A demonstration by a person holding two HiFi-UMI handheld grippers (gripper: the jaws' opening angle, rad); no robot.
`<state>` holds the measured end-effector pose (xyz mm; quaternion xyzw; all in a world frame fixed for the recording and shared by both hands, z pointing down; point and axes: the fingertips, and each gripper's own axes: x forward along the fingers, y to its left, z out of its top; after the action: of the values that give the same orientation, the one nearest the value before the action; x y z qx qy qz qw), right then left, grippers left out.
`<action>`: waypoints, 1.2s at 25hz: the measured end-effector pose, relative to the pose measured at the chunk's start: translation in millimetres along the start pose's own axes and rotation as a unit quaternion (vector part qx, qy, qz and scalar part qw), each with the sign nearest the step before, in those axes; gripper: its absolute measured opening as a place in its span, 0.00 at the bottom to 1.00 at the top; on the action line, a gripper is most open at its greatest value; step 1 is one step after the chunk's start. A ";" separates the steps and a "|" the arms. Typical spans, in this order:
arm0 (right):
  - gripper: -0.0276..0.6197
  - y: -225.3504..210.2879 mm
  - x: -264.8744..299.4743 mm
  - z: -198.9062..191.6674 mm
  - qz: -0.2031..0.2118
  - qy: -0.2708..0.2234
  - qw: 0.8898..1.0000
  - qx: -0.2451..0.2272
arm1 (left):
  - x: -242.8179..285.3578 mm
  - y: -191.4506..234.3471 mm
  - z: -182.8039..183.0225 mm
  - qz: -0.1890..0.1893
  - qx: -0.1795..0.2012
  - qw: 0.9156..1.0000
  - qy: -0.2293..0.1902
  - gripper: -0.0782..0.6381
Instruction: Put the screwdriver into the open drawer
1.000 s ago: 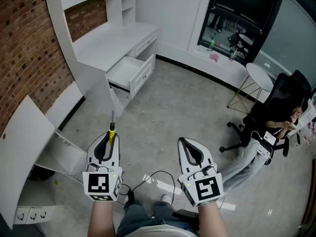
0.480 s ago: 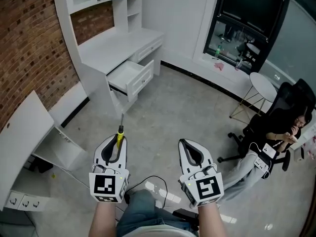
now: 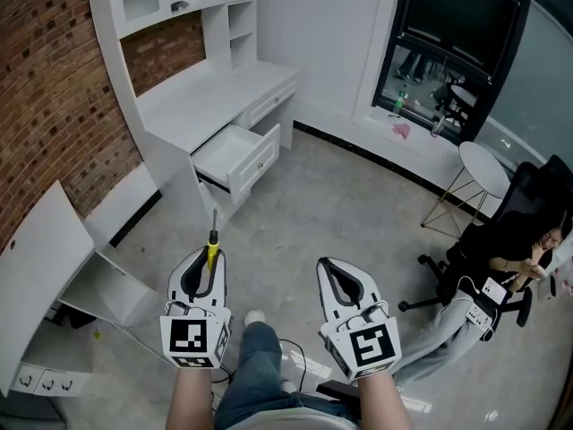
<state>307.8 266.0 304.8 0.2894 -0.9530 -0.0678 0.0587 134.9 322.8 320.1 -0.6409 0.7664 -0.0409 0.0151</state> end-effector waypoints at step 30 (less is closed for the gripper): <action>0.06 -95.7 395.9 -6.1 -0.031 0.043 0.998 -0.014 | 340.3 224.2 -38.2 -0.004 -0.033 0.999 0.022 0.23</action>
<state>34.0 -34.9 323.9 0.3206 -0.9391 -0.0699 0.1017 -148.5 29.0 349.8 -0.6431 0.7649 -0.0299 -0.0225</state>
